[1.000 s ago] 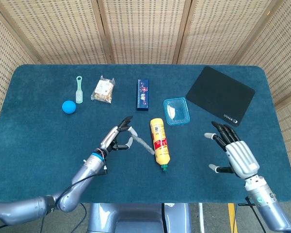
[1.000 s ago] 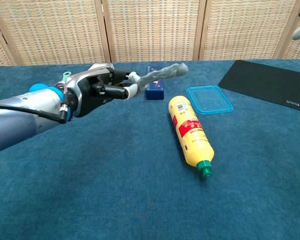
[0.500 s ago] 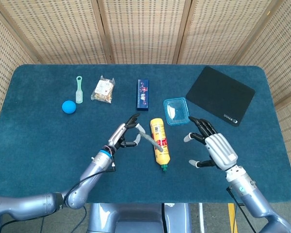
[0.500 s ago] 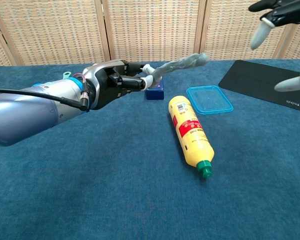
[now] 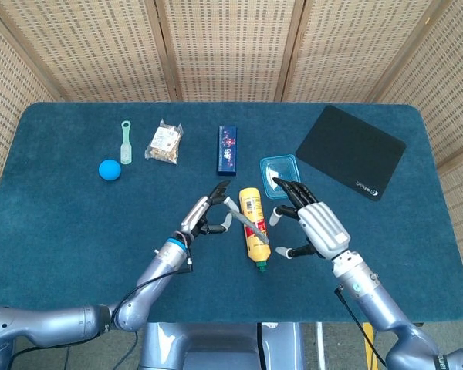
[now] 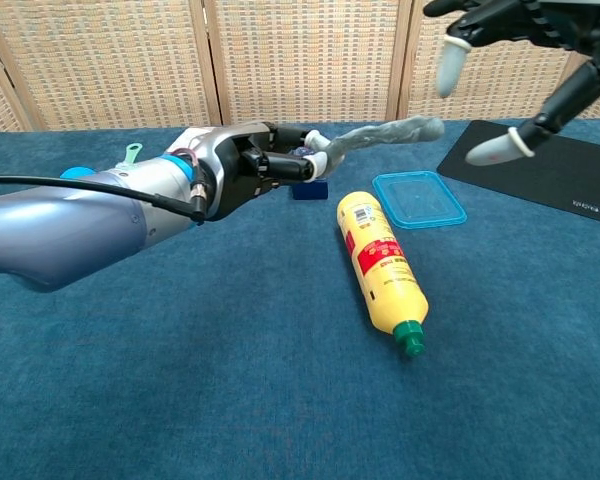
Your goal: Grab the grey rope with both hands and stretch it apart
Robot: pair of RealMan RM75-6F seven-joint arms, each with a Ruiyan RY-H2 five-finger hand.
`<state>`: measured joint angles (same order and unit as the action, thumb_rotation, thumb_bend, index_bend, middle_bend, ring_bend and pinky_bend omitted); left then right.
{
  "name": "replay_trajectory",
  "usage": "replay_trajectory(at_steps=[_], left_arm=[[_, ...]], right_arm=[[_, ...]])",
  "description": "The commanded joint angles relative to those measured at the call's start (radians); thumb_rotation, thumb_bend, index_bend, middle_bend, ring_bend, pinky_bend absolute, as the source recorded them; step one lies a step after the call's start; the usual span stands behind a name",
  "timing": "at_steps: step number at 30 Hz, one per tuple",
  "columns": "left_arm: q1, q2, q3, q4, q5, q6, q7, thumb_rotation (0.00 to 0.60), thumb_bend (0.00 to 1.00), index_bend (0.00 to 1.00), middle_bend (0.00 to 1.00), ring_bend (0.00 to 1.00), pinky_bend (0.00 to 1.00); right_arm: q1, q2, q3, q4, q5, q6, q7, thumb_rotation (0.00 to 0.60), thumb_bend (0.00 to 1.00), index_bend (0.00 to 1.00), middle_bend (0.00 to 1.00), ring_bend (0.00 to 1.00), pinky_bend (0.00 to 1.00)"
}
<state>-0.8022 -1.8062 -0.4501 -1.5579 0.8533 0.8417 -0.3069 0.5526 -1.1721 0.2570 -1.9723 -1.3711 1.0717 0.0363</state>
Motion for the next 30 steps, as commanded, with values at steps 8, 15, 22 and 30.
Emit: replay_trajectory(at_steps=[8, 15, 22, 30], left_arm=[[-0.028, -0.028, -0.010, 0.017, -0.024, -0.007, 0.012, 0.600, 0.58, 0.78, 0.00, 0.00, 0.00], [-0.035, -0.032, -0.011, 0.026, -0.034, -0.015, 0.014, 0.600, 0.58, 0.78, 0.00, 0.00, 0.00], [-0.031, -0.027, -0.010, 0.023, -0.029, -0.016, 0.009, 0.600, 0.58, 0.78, 0.00, 0.00, 0.00], [-0.025, -0.018, -0.008, 0.018, -0.025, -0.016, 0.004, 0.600, 0.58, 0.78, 0.00, 0.00, 0.00]], right_arm=[[0.061, -0.069, 0.022, -0.008, 0.087, -0.009, -0.103, 0.600, 0.27, 0.54, 0.00, 0.00, 0.00], [0.077, -0.080, 0.025, -0.005, 0.115, -0.004, -0.129, 0.600, 0.30, 0.55, 0.01, 0.00, 0.00], [0.078, -0.078, 0.022, 0.002, 0.121, 0.010, -0.137, 0.600, 0.36, 0.56, 0.02, 0.00, 0.00], [0.073, -0.065, 0.007, 0.002, 0.107, 0.016, -0.127, 0.600, 0.40, 0.57, 0.03, 0.00, 0.00]])
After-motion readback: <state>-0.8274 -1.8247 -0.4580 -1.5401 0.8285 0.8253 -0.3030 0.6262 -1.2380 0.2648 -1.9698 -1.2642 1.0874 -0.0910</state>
